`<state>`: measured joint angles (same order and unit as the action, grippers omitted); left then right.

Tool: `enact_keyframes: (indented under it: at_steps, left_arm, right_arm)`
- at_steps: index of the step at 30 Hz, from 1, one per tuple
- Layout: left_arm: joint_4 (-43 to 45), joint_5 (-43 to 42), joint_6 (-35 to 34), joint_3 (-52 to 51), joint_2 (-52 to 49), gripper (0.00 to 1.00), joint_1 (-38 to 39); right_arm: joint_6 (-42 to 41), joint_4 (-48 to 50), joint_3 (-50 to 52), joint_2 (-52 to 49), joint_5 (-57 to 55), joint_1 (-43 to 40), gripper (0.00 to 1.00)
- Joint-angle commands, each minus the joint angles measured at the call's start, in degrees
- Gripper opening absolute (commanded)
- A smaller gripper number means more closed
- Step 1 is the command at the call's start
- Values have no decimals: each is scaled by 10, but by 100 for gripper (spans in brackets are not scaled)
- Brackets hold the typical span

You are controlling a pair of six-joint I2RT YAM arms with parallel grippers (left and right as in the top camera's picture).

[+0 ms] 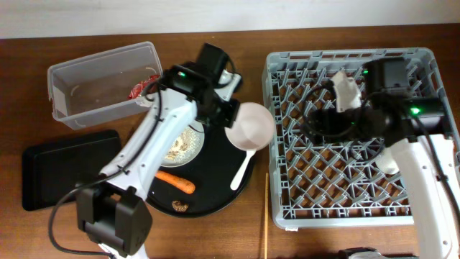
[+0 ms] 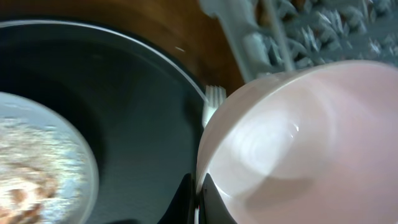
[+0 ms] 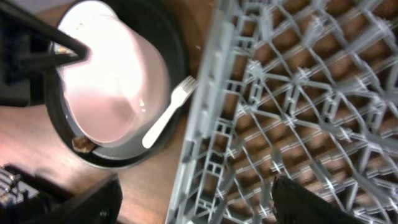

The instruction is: Sort waste into correct bins and load items into the dishwasher rack

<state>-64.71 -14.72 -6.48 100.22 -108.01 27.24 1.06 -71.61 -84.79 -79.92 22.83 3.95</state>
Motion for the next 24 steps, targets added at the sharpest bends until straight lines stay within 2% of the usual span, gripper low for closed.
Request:
enact_keyframes:
  at_steps: [1, 3, 4, 8, 10, 13, 14, 15, 18, 21, 24]
  left_arm:
    - [-1, -4, 0, 5, 7, 1, 65]
    - [3, -4, -3, 4, 14, 1, 85]
    - [5, -5, -4, 5, 17, 0, 86]
    - [16, -4, -5, 5, 43, 1, 86]
    - [22, -5, -6, 5, 47, 0, 86]
    - [22, -5, -5, 5, 47, 1, 86]
    - [22, -4, -5, 5, 47, 19, 86]
    - [20, -4, -1, 5, 50, 24, 81]
    - [0, 0, -1, 5, 96, 24, 21]
    - [-50, 51, -1, 5, 154, 25, -90]
    - [-69, 51, -1, 4, 174, 25, -198]
  right_arm:
    - [-72, 10, -3, -21, -34, 51, 67]
    - [-92, 9, -3, -47, -50, 72, 57]
    - [-96, 9, -2, -56, -52, 77, 56]
    - [-106, 2, 0, -98, -55, 84, 26]
    - [-106, -4, 0, -103, -56, 84, 23]
    - [-106, -6, 0, -103, -69, 84, 8]
    - [-106, -6, 0, -102, -80, 84, 4]
    - [-106, -6, -1, -102, -101, 82, 4]
    - [-106, -6, -26, -94, -177, 46, 4]
    - [-106, 3, -87, -87, -380, -10, 4]
    - [-106, 95, -97, -90, -565, -52, 4]
